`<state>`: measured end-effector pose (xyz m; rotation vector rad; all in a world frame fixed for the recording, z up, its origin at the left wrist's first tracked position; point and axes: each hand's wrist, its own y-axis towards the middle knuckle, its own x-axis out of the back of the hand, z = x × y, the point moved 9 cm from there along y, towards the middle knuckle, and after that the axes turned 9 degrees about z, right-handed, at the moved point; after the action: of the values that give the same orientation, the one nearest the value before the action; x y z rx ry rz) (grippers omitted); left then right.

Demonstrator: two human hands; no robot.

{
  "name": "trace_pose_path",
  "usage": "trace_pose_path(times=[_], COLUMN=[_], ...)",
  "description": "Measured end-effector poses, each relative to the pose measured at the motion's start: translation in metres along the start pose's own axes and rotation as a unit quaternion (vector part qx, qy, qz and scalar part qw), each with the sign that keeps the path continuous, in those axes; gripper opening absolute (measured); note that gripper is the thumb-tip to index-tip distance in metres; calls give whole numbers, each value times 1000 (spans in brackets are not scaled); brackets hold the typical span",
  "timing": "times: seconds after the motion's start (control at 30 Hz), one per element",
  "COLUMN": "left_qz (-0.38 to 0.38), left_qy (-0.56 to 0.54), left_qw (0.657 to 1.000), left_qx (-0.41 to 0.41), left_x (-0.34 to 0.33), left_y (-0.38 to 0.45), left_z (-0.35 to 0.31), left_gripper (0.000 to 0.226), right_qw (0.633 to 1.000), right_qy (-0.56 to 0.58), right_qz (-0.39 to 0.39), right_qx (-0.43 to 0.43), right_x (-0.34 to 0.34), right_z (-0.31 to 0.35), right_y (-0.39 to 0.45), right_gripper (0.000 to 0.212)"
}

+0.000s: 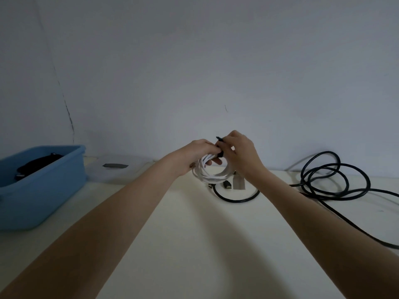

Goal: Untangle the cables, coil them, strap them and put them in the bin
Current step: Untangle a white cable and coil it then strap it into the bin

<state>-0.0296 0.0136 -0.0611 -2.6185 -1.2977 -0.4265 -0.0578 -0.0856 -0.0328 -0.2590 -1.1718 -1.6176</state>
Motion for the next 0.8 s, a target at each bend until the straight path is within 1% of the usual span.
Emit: trace_pose_path(times=[0.03,0.1,0.23,0.3,0.37,0.43,0.53,0.6,0.67,0.8], left_qz=[2,3,-4,-19,-35,-44,-40,-27,-7,22], left_qy=[23,47,46,73,83,52,-59,-117,-134,-132], left_qw=[1000,998,998,996,994,994,994,990,988,989], left_qx=[8,29,38,43,63,84,86,79,74,65], left_x=[0,-1,0,2,5,8,9,8,6,3], left_y=[-1,-1,0,2,4,7,11,13,14,13], left_z=[3,11,16,14,17,23,28,26,25,25], left_gripper=[7,5,5,4,6,8,8,9,11,13], right_qw=[1000,999,1000,999,998,993,982,972,965,954], right_qy=[-28,-41,-15,-28,-64,-119,-178,-207,-226,-247], right_qz=[11,19,-6,-13,-13,-11,-17,-37,-56,-72], right_qx=[3,6,-14,-16,-5,18,62,104,123,155], right_x=[-1,0,5,3,1,-2,-2,1,3,5], right_z=[1,2,0,2,6,9,19,25,27,34], right_y=[1,0,-5,-8,-10,-11,-11,-10,-12,-20], right_gripper=[24,20,19,18,17,18,17,13,10,12])
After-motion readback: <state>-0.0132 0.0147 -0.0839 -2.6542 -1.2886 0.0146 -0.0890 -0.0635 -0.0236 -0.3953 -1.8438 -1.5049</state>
